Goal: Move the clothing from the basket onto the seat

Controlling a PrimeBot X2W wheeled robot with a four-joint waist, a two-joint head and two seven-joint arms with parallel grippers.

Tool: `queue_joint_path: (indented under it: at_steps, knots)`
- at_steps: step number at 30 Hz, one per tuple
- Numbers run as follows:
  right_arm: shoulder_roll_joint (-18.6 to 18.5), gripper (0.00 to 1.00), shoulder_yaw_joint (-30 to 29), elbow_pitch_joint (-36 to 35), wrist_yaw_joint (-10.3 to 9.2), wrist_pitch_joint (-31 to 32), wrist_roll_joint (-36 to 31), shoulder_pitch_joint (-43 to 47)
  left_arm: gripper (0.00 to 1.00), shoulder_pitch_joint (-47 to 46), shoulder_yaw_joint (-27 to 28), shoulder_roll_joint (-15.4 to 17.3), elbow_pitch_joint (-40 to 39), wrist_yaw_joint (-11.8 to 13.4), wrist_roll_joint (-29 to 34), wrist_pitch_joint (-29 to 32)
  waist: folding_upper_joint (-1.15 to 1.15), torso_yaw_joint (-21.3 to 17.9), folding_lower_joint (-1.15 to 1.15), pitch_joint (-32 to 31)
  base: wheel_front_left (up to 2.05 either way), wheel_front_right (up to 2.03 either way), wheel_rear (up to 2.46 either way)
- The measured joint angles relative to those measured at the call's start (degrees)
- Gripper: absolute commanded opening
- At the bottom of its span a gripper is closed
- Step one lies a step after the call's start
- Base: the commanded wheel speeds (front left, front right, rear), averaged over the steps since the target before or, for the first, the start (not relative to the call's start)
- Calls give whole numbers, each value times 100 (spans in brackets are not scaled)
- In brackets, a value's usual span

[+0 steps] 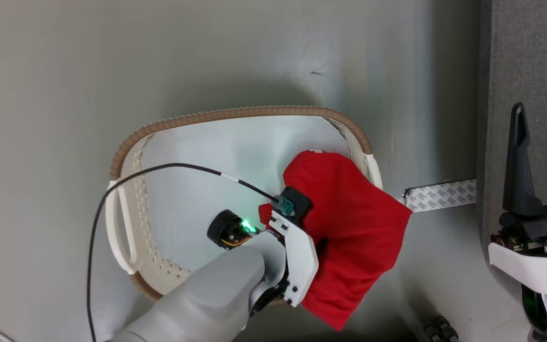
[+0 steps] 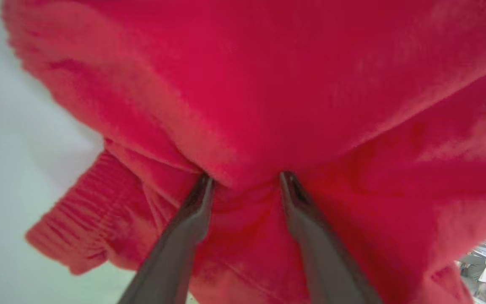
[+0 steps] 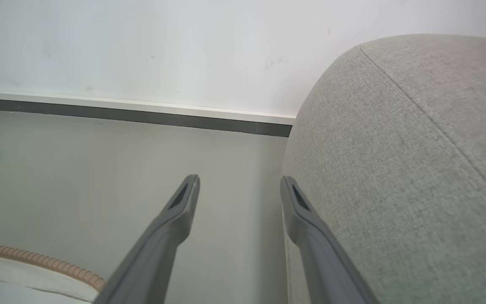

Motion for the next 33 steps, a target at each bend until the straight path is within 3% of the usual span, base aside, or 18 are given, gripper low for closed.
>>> queue_joint_path:
  at_steps: [1,8,20,33]
  knots:
    - [1,100,-13,21,0,-1,8,-4,0,1,-11,-1,-31,-20,-43,-51,0,0,0,-6,0,0,0]
    - [2,100,-79,266,0,-67,68,-9,0,35,-57,0,-149,-124,-360,-464,0,43,0,-316,0,0,0]
    - [2,100,-264,784,0,-122,135,275,0,420,204,3,-592,-182,-1081,-1266,0,320,-1,-1625,0,0,0]
    - [3,100,-210,1213,0,-143,231,839,0,1131,555,20,-989,298,-1611,-1989,0,667,-2,-3321,0,0,0]
